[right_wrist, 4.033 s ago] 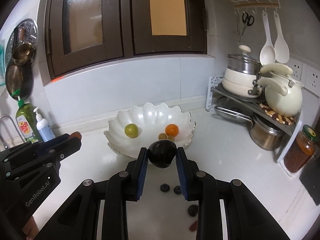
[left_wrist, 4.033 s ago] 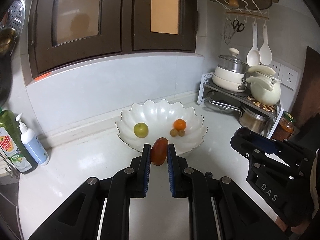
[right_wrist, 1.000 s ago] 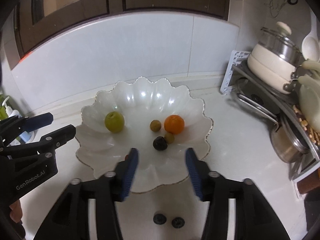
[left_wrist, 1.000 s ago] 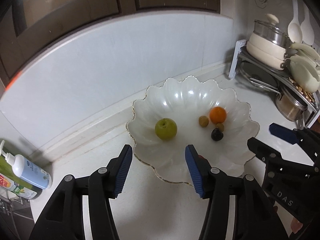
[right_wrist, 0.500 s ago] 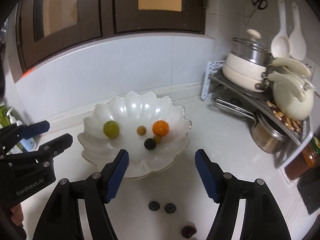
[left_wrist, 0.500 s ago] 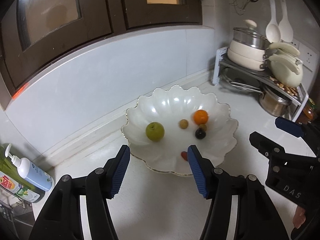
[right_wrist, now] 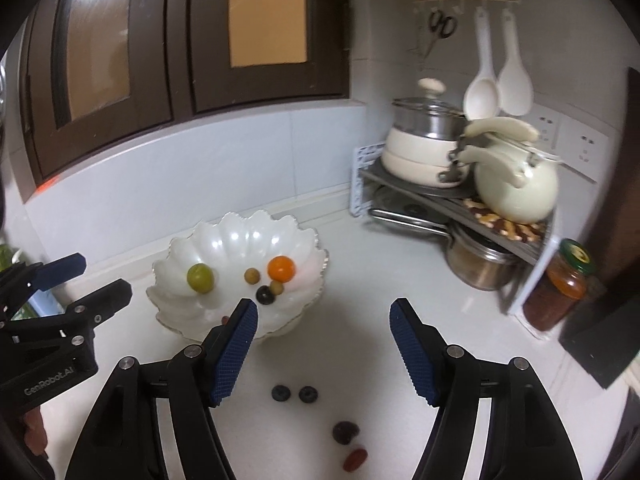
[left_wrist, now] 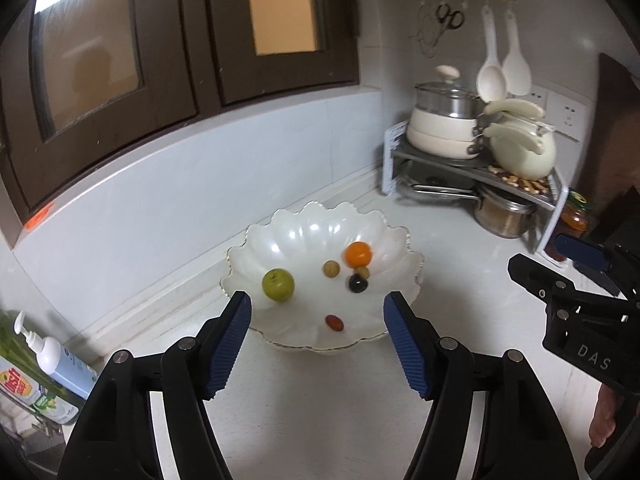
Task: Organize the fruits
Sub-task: 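Move both grippers back toward the blueberries and dates on the counter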
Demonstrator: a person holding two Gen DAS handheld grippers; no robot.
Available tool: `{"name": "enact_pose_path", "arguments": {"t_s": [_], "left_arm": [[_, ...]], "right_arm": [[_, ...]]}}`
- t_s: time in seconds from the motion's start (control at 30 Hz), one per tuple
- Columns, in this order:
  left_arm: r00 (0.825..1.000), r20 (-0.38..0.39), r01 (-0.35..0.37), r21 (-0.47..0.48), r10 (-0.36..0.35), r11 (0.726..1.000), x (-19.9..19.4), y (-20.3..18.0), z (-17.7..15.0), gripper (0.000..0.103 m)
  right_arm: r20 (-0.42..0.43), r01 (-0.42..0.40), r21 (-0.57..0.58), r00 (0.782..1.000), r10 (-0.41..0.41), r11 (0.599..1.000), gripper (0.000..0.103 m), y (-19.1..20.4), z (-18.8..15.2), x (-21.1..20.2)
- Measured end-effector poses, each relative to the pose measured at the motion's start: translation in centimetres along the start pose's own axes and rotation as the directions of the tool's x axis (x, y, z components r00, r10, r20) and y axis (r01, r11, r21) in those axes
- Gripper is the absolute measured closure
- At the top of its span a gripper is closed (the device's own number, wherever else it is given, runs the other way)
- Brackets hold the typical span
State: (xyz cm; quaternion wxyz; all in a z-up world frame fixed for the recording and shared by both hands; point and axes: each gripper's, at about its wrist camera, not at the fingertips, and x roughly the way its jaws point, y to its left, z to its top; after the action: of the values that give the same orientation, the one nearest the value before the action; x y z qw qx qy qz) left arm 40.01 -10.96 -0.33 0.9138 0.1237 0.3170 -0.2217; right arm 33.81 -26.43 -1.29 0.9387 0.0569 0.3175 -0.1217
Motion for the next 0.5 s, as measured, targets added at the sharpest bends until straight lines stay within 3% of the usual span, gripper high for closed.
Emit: {"name": "enact_pose_path", "arguments": {"t_s": [0.5], "left_arm": [[0.994, 0.055, 0.09, 0.078, -0.094, 0.993, -3.4, -1.8, -1.2, 0.03]], "right_arm": [[0.029, 0.065, 0.048, 0.997, -0.066, 0.997, 0.033, -0.7, -2.7, -4.2]]}}
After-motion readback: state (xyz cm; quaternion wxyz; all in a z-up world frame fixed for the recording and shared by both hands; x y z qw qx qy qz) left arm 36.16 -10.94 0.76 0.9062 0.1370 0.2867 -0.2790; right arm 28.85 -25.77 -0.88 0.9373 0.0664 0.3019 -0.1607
